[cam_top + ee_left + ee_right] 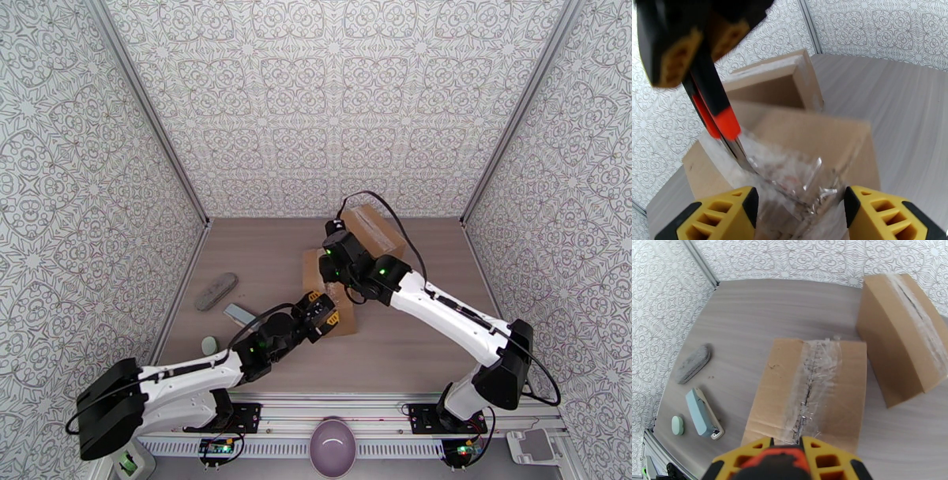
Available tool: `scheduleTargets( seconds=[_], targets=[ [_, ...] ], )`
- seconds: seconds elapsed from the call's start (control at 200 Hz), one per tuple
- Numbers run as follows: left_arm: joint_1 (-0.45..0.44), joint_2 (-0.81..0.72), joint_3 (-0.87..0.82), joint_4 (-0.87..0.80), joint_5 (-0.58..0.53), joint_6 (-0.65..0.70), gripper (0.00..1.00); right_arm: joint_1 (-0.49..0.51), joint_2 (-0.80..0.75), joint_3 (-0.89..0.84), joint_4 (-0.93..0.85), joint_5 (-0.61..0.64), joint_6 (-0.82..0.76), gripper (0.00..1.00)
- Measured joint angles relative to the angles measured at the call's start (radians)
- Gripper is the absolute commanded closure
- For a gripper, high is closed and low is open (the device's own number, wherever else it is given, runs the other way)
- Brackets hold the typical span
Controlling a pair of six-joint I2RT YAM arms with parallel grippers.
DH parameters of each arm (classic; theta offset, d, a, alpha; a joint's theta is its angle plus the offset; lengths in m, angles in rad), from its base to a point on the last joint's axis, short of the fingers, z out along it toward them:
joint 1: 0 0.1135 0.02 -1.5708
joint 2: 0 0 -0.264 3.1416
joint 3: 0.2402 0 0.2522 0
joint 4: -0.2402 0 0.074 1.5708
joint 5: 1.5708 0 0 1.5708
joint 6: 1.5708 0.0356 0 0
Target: Unpack the express box
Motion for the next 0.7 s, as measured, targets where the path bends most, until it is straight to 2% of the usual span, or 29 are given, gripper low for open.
scheduleTargets(
  seconds=[0.3,0.46,0.6,0.7],
  targets=[
    [-0.001,0.013,0.024,-0.117,-0.003,-0.003,0.39,0.003,0.016,0.016,0.008,-0.027,0.019,1.0],
    [-0.006,0.024,0.024,-0.121,-0.004,-0.004,0.41,0.003,0.016,0.026,0.007,-0.008,0.035,1.0],
    [-0.015,0.035,0.02,-0.12,-0.011,-0.004,0.4,0.003,0.016,0.03,0.002,0.008,0.045,1.0],
    [-0.018,0.02,0.018,-0.12,-0.026,-0.005,0.36,0.003,0.016,0.031,-0.003,0.022,0.052,1.0]
  ],
)
